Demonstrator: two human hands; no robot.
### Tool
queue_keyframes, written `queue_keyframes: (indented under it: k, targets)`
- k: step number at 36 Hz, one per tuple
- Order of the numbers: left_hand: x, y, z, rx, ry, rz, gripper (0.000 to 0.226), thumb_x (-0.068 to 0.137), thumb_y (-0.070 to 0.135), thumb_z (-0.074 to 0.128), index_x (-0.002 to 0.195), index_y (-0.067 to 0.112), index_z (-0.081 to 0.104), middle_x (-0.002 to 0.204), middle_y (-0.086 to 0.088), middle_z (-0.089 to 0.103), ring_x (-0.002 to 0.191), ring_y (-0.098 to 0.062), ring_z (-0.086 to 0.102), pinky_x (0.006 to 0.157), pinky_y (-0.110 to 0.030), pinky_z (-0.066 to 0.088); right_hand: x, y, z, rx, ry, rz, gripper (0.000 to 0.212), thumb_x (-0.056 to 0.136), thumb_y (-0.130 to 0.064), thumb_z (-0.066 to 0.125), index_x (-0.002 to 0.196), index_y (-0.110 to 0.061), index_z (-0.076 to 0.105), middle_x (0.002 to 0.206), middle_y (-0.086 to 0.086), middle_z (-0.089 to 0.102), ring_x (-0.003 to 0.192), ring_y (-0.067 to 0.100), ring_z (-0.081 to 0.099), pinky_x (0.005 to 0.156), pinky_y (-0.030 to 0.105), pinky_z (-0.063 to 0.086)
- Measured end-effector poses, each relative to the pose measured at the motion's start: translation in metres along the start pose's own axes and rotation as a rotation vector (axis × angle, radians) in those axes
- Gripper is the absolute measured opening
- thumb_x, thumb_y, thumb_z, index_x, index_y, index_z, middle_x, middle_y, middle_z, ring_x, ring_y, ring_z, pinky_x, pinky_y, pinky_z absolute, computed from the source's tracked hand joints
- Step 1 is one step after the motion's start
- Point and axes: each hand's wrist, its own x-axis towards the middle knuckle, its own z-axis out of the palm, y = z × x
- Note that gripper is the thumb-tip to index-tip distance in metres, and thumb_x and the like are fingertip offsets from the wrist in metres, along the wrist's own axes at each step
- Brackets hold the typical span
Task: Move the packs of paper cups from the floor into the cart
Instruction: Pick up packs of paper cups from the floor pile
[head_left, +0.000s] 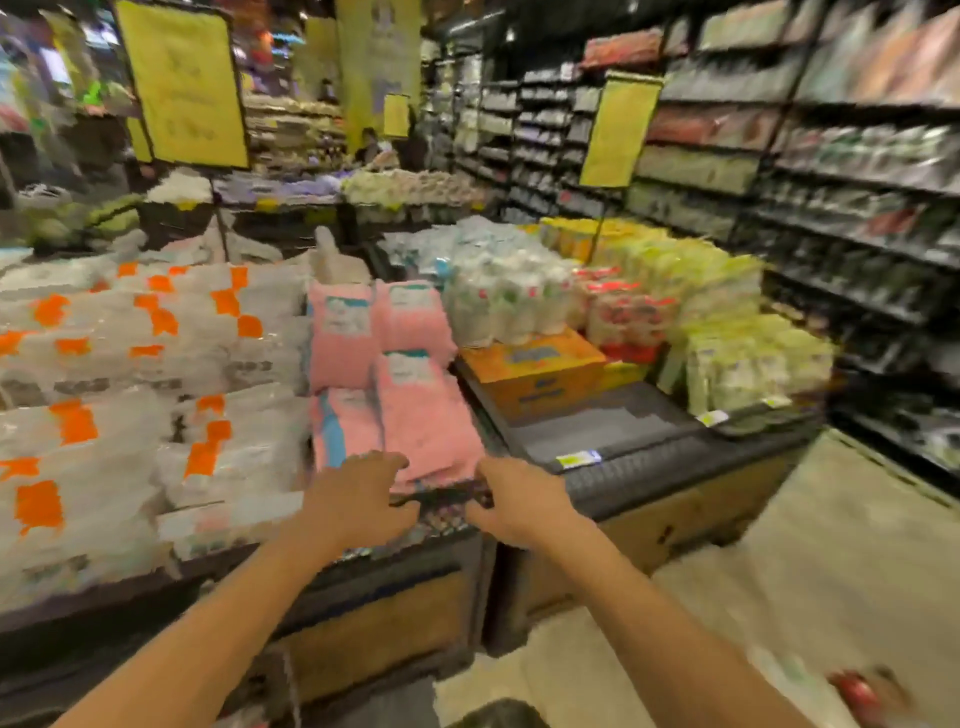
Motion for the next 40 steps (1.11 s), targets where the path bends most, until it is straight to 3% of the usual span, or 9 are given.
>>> queue_keyframes:
  k: [4,5,7,10,18,21,30,40]
  targets:
    - [0.004,0.074,0.024,0.003,-0.050,0.231,0.074,0.067,0.071,0.035,0.125,0.029,0.058,0.122,-0.002,0.063,0.112,-0.027,0.060,0.090,-0.040,0.051,-0.066,0.064,0.010,0.021,0.031,0.200,0.045,0.100,-0.051,0.059,0.131,-0.018,0.058,0.133,0.009,0.064,0.126,0.034,0.063,0.099,0.046,0.053]
    - [0.004,0.092,0.030,0.004,-0.061,0.284,0.074,0.070,0.071,0.039,0.127,0.028,0.058,0.122,-0.001,0.063,0.111,-0.025,0.061,0.090,-0.040,0.052,-0.082,0.079,0.012,0.024,0.035,0.247,0.045,0.100,-0.050,0.059,0.131,-0.017,0.058,0.133,0.010,0.064,0.127,0.034,0.062,0.099,0.046,0.053]
    - [0.004,0.131,0.040,0.034,-0.094,0.371,0.069,0.082,0.065,0.051,0.139,0.025,0.051,0.129,-0.001,0.059,0.116,-0.023,0.059,0.094,-0.041,0.051,-0.114,0.107,0.016,0.036,0.044,0.339,0.048,0.101,-0.050,0.058,0.133,-0.015,0.057,0.134,0.013,0.064,0.129,0.036,0.062,0.102,0.047,0.054]
    - [0.002,0.193,0.055,0.090,-0.136,0.502,0.069,0.090,0.060,0.053,0.148,0.025,0.042,0.133,-0.002,0.055,0.119,-0.024,0.057,0.097,-0.043,0.051,-0.160,0.149,0.017,0.084,0.048,0.456,0.051,0.102,-0.050,0.058,0.138,-0.013,0.055,0.137,0.014,0.062,0.130,0.036,0.060,0.105,0.049,0.054]
    - [-0.014,0.345,0.096,0.155,-0.163,0.732,0.069,0.092,0.059,0.054,0.150,0.027,0.039,0.147,-0.001,0.049,0.131,-0.023,0.052,0.104,-0.043,0.047,-0.273,0.252,0.007,0.140,0.077,0.663,0.053,0.106,-0.046,0.055,0.148,-0.014,0.051,0.145,0.012,0.061,0.134,0.034,0.058,0.104,0.041,0.049]
    - [-0.017,0.404,0.112,0.165,-0.193,0.761,0.068,0.091,0.059,0.055,0.148,0.026,0.041,0.143,-0.002,0.052,0.128,-0.024,0.054,0.102,-0.042,0.048,-0.307,0.295,0.004,0.156,0.089,0.716,0.057,0.105,-0.047,0.056,0.151,-0.015,0.050,0.148,0.012,0.059,0.137,0.034,0.057,0.106,0.042,0.049]
    - [-0.022,0.571,0.157,0.138,-0.237,0.793,0.067,0.091,0.052,0.056,0.150,0.025,0.040,0.150,-0.001,0.047,0.134,-0.022,0.049,0.106,-0.037,0.044,-0.387,0.437,0.001,0.206,0.166,0.866,0.049,0.096,-0.046,0.060,0.136,-0.018,0.059,0.132,0.011,0.068,0.124,0.037,0.064,0.102,0.047,0.055]
    - [0.011,0.680,0.194,0.123,-0.319,0.777,0.062,0.091,0.044,0.055,0.147,0.021,0.045,0.149,-0.002,0.050,0.134,-0.022,0.050,0.103,-0.036,0.047,-0.402,0.552,0.002,0.224,0.195,0.908,0.045,0.097,-0.052,0.058,0.131,-0.023,0.061,0.122,0.002,0.073,0.117,0.032,0.068,0.094,0.044,0.057]
